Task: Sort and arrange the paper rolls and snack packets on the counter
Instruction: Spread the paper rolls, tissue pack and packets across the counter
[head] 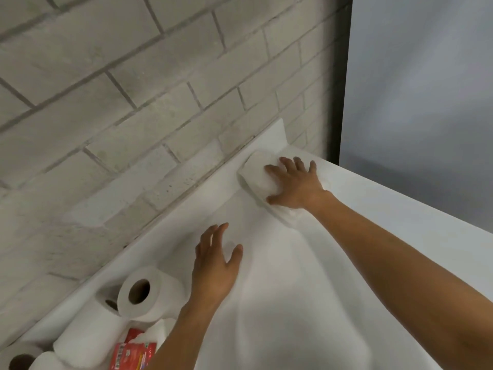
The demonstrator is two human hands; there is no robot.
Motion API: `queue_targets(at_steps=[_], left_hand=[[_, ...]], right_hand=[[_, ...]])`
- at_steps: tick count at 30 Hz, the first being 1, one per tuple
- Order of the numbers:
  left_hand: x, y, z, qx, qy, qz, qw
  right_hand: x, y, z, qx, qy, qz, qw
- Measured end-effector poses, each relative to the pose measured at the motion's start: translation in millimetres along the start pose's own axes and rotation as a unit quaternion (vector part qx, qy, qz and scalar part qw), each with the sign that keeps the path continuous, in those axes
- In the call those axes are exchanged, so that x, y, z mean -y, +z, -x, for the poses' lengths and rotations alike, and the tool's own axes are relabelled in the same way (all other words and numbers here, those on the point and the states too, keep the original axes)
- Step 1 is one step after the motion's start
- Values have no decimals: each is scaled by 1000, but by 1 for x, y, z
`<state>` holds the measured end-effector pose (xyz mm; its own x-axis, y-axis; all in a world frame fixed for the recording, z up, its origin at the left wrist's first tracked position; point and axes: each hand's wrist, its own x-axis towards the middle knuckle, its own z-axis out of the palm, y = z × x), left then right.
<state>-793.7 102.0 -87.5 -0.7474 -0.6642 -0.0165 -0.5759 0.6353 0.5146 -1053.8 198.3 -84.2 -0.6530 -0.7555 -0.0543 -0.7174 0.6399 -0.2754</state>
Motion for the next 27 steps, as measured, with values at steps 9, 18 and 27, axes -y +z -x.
queue_targets(at_steps=[9, 18, 27], left_hand=[[1, 41, -6, 62, -33, -103, 992], [5, 53, -3, 82, -42, -170, 981], [-1, 45, -5, 106, -43, -169, 979]], right_hand=[[-15, 4, -12, -41, -6, 46, 998], [-18, 7, -14, -38, -11, 82, 996], [15, -7, 13, -53, -13, 59, 997]])
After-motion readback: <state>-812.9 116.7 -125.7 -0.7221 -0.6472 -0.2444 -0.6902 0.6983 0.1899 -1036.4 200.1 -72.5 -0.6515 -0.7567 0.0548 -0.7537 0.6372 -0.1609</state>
